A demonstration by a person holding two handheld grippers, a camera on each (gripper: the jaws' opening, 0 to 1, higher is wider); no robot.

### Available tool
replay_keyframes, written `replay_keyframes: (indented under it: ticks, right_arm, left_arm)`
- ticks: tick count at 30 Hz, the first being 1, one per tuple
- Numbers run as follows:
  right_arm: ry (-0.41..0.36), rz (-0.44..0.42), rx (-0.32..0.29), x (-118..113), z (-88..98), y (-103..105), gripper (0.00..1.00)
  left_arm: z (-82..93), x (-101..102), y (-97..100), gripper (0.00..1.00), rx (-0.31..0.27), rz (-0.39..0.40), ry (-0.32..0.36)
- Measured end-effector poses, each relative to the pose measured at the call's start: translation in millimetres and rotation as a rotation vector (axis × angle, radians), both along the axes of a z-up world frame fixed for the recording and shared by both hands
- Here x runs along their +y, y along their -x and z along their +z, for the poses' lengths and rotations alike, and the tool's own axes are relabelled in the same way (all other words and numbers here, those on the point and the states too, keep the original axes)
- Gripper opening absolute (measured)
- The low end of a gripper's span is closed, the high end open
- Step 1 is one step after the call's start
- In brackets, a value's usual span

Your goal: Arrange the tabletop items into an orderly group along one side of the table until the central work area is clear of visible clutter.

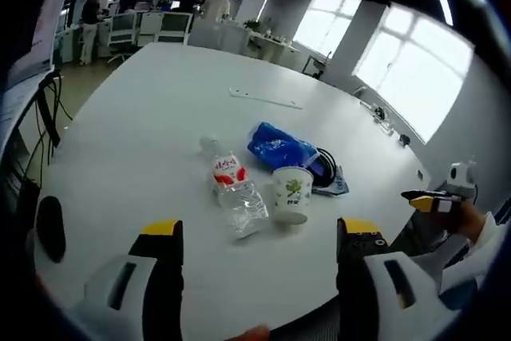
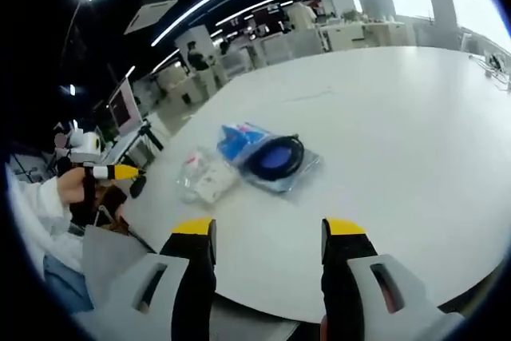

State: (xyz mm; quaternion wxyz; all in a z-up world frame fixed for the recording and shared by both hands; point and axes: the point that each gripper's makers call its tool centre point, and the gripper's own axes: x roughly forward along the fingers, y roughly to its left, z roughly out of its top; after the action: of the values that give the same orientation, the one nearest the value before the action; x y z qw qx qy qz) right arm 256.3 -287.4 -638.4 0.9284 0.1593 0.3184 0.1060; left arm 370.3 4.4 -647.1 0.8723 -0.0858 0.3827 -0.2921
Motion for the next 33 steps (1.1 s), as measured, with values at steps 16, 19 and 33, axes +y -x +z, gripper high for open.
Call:
replay_keyframes:
  ticks: [16,19,33]
  right_arm:
    - [-0.052,0.002,0.031,11.0,-12.8,-1.8,0.49]
    - [-0.051,0.009,0.044,12.0,-16.0,-1.3,0.49]
    - [-0.065,0.027,0.064,17.6,-25.8,-8.7,0.49]
  left_arm:
    - [-29.5,-8.8,-36.7,0.74,0.121,0.132,0.005]
    - [-35.6,-12.5,-42.7,0.73,0.136,0.135,-0.009]
    - [-58.5,-26.2,-71.9,0.71,0.204,0.178,-0.055]
